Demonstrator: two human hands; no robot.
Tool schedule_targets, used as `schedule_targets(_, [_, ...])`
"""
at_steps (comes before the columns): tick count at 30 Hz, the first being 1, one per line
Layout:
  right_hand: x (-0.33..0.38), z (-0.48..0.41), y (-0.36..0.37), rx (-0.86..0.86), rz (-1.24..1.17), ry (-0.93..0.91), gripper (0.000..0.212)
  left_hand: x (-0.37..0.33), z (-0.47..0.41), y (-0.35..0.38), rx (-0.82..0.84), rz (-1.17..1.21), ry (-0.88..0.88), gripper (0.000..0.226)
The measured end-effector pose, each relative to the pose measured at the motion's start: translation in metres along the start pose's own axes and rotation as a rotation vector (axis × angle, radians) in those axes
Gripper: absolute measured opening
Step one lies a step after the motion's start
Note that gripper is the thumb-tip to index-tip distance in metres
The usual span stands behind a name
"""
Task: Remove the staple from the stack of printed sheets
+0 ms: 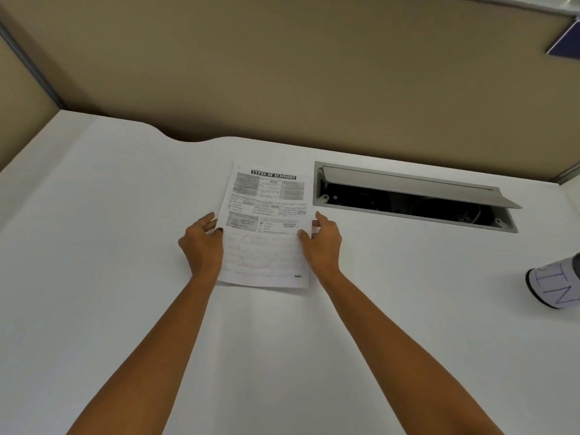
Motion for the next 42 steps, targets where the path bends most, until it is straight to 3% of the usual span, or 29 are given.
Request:
schedule_targets(5, [-0.012, 0.004, 0.012, -0.032, 0.173, -0.161, 0.056, 0.008, 0.0, 0.004, 0.064, -0.137, 0.195, 0.042])
schedule_targets(10, [-0.036, 0.019, 0.028, -0.014, 0.401, -0.372, 0.057, 0.025, 0.022, 0.011, 0.395, -0.482, 0.479, 0.051])
schedule_targets(14, [-0.049, 0.019, 0.043, -0.028, 0.546, -0.433, 0.063, 0.036, 0.029, 0.017, 0.511, -0.686, 0.593, 0.055])
schedule_targets(25, [-0.027, -0.013, 0.059, -0.108, 0.571, -0.395, 0.065, 0.039, -0.018, 0.039, 0.542, -0.774, 0.652, 0.056])
schedule_targets(33, [-0.021, -0.021, 0.059, -0.103, 0.48, -0.406, 0.064, 0.04, -0.027, 0.042, 0.481, -0.657, 0.643, 0.057])
schedule_targets(37, [-0.021, -0.013, 0.043, -0.175, 0.341, -0.388, 0.063, 0.031, -0.019, 0.034, 0.407, -0.578, 0.601, 0.062])
schedule_targets(42, [-0.017, 0.0, 0.018, -0.299, 0.342, -0.437, 0.061, 0.001, -0.001, 0.032, 0.374, -0.574, 0.684, 0.064])
Point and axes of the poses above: each hand's wrist, its own z-axis away from the middle knuckle, its own y-axis out of the palm, x = y × z, the point moved 2 cm from there along -z, towards the middle knuckle, and after that the axes turned 15 degrees about y, right-handed, at the moved point
